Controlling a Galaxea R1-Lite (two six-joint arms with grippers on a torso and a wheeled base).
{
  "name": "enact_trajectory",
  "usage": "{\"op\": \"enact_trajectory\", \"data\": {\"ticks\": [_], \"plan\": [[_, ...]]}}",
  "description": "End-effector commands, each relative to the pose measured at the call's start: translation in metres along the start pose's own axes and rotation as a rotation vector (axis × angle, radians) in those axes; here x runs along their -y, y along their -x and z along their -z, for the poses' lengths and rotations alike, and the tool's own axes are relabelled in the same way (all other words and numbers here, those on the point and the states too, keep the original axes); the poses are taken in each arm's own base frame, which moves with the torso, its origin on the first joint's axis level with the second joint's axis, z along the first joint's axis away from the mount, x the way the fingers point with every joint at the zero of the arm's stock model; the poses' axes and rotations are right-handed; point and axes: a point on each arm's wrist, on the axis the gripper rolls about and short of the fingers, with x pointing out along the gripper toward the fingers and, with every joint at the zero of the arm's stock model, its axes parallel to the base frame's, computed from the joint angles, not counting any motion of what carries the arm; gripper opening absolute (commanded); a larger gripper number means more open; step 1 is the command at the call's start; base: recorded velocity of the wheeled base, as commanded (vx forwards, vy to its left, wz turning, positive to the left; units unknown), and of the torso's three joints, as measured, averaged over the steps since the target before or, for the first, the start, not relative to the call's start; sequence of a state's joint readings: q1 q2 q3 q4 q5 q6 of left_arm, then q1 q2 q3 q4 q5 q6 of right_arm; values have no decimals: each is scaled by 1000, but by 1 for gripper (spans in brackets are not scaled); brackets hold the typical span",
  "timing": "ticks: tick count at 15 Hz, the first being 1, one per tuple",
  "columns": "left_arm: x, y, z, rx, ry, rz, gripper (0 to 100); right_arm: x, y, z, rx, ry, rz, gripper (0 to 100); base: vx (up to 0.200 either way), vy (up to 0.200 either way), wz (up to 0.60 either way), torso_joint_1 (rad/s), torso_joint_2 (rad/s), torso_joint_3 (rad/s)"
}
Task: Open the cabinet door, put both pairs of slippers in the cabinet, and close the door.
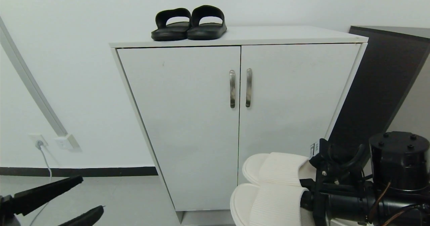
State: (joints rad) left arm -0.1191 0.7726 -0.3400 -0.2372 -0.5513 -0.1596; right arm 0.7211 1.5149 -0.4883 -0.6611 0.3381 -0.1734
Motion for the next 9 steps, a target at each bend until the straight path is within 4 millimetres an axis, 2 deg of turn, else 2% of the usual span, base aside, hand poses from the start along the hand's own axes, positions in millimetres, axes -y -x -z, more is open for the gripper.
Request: {"op": "enact_trajectory", "data": {"ticks": [1,4,6,9], "plan": [[13,-22,-7,-60,73,215,100,-3,-1,2,-10,0,-14,0,0,0,0,0,0,0],[18,-53,-24,-78,61,267,100,-7,-5,7,-29,0,-39,0,0,0,0,0,0,0],[22,-90,-34,-63,43,285,100,-8,-7,7,-23,2,-40,0,0,0,0,0,0,0],[37,-132,-51,-10,67,295,100,-8,-8,7,-26,1,-40,0,0,0,0,0,0,0]]}}
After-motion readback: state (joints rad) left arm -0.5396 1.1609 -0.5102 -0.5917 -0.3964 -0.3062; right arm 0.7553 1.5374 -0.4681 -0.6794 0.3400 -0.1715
